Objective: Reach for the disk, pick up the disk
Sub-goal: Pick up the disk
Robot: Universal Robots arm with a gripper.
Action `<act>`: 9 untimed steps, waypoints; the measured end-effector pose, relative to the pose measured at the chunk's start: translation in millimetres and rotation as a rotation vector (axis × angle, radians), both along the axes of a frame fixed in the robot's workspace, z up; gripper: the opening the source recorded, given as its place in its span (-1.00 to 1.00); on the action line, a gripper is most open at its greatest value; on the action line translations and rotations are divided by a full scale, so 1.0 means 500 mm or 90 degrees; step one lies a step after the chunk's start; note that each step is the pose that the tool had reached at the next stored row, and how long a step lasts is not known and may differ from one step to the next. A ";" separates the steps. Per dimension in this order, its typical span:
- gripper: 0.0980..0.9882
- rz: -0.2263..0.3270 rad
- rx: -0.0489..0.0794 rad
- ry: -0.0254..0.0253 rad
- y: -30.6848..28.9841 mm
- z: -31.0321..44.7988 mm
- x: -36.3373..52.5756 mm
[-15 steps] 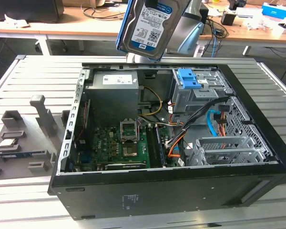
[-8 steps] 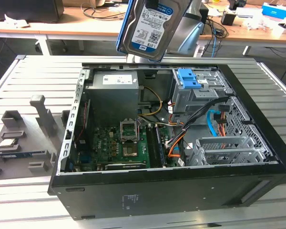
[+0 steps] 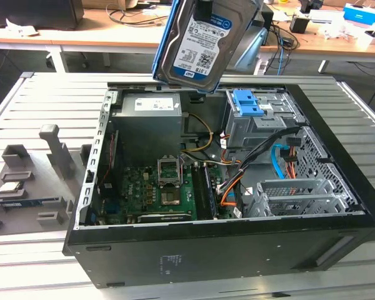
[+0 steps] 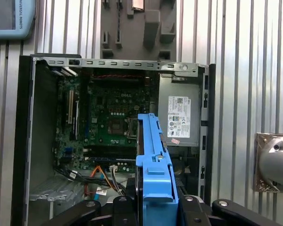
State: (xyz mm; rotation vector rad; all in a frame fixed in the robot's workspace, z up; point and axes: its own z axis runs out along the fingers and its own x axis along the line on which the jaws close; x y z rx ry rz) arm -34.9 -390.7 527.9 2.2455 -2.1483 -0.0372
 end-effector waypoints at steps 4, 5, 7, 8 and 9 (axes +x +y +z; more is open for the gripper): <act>-0.39 0.000 0.000 0.0000 -0.028 0.000 0.000; -0.39 0.000 0.000 0.0000 -0.034 0.000 0.000; -0.39 0.000 0.000 0.0000 -0.045 0.000 0.000; -0.39 0.000 0.000 0.0000 -0.052 0.000 0.000; -0.39 0.000 0.000 0.0000 -0.062 0.000 0.000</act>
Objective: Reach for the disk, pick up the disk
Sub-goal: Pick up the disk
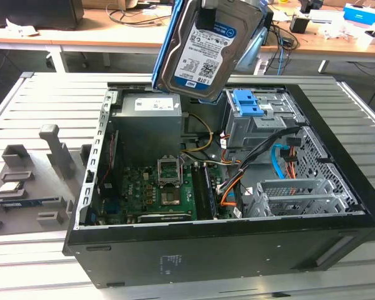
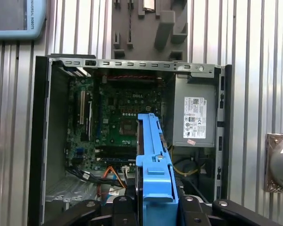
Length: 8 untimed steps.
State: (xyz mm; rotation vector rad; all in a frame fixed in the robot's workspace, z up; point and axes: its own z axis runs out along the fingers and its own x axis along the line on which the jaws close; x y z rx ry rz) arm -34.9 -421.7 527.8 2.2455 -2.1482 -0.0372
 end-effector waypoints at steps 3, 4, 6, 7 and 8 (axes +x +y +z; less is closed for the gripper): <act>-0.39 0.000 0.000 0.0000 -0.028 0.000 0.000; -0.39 0.000 0.000 0.0000 -0.032 0.000 0.000; -0.39 0.000 0.000 0.0000 -0.046 0.000 0.000; -0.39 0.000 0.000 0.0000 -0.050 0.000 0.000; -0.39 0.000 0.000 0.0000 -0.060 -0.001 0.000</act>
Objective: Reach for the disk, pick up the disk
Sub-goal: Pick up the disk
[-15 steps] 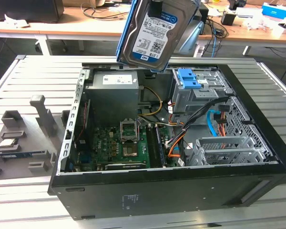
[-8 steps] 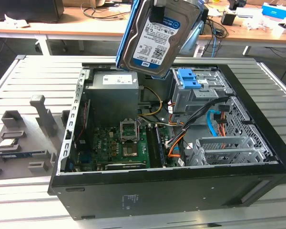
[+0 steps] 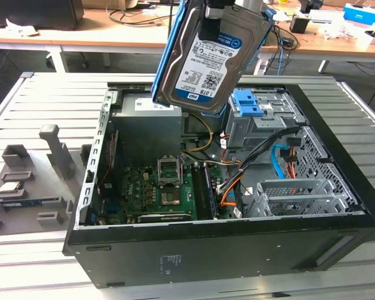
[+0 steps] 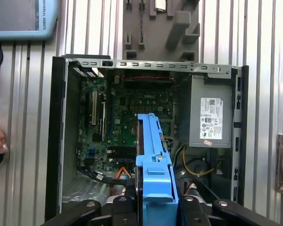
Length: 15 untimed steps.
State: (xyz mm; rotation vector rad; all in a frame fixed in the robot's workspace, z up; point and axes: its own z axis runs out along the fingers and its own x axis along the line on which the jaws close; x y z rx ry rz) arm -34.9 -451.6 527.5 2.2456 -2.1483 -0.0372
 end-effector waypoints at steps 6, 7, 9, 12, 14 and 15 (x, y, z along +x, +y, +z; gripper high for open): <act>-0.39 0.000 0.000 0.0000 -0.036 0.000 0.000; -0.39 0.000 0.000 0.0000 -0.043 0.000 0.000; -0.39 0.000 0.000 0.0000 -0.058 -0.001 0.000; -0.39 0.000 0.000 0.0000 -0.073 -0.001 0.000; -0.39 0.000 0.000 0.0000 -0.082 -0.001 0.000; -0.39 0.000 0.000 0.0000 -0.090 -0.001 0.000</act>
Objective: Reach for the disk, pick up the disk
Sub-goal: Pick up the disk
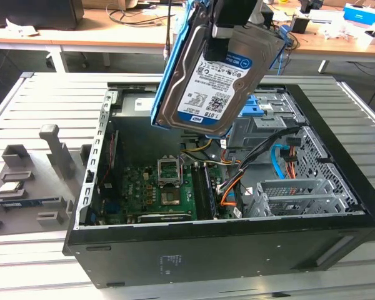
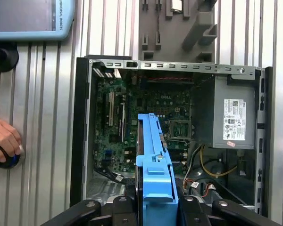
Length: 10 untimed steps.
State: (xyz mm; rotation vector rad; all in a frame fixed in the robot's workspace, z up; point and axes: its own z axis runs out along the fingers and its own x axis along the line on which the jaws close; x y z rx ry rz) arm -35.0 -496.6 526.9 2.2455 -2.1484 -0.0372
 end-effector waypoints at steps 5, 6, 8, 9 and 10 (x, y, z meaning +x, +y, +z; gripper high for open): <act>-0.39 0.000 0.000 0.0000 -0.023 -0.002 0.000; -0.39 0.000 0.000 0.0000 -0.027 -0.003 0.000; -0.39 0.000 0.000 0.0000 -0.037 -0.005 0.000; -0.39 0.000 0.000 0.0000 -0.045 -0.007 0.000; -0.39 0.000 0.000 0.0000 -0.053 -0.008 0.000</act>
